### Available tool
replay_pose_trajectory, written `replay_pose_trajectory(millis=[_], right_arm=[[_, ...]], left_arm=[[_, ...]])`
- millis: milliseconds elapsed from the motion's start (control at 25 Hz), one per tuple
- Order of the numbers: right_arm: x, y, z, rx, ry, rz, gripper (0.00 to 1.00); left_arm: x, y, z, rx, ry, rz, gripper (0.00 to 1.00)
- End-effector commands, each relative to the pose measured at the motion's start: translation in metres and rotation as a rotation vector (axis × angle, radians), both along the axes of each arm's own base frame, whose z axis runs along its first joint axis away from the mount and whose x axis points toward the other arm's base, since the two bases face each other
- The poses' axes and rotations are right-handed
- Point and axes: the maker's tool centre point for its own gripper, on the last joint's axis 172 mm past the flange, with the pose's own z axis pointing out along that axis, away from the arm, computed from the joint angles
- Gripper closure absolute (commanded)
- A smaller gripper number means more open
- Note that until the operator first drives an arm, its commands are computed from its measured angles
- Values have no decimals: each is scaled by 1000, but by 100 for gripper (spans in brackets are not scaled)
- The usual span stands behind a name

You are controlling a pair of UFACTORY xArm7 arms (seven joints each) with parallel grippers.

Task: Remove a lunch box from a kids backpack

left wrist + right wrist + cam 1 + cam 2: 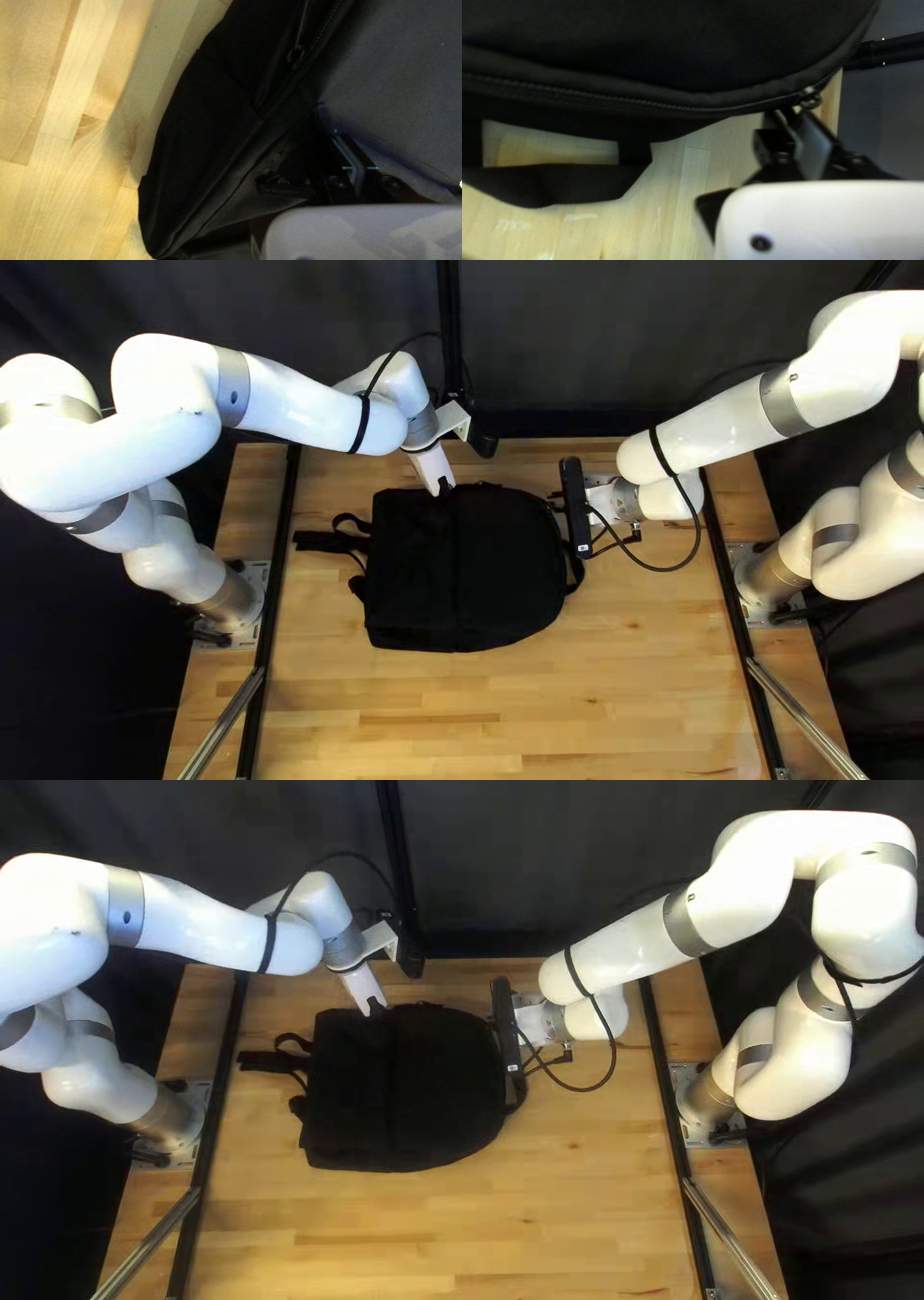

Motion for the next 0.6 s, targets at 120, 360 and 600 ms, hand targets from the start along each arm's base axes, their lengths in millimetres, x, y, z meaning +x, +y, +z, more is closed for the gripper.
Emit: replay_pose_trajectory(millis=[120, 360, 600], right_arm=[[-4, 22, 0, 4, 7, 7, 100], [6, 42, 6, 5, 25, 26, 100], [8, 63, 8, 1, 41, 48, 100]], left_arm=[[1, 1, -1, 1, 0, 4, 100], [0, 1, -1, 1, 1, 7, 100], [0, 2, -2, 2, 2, 10, 100]])
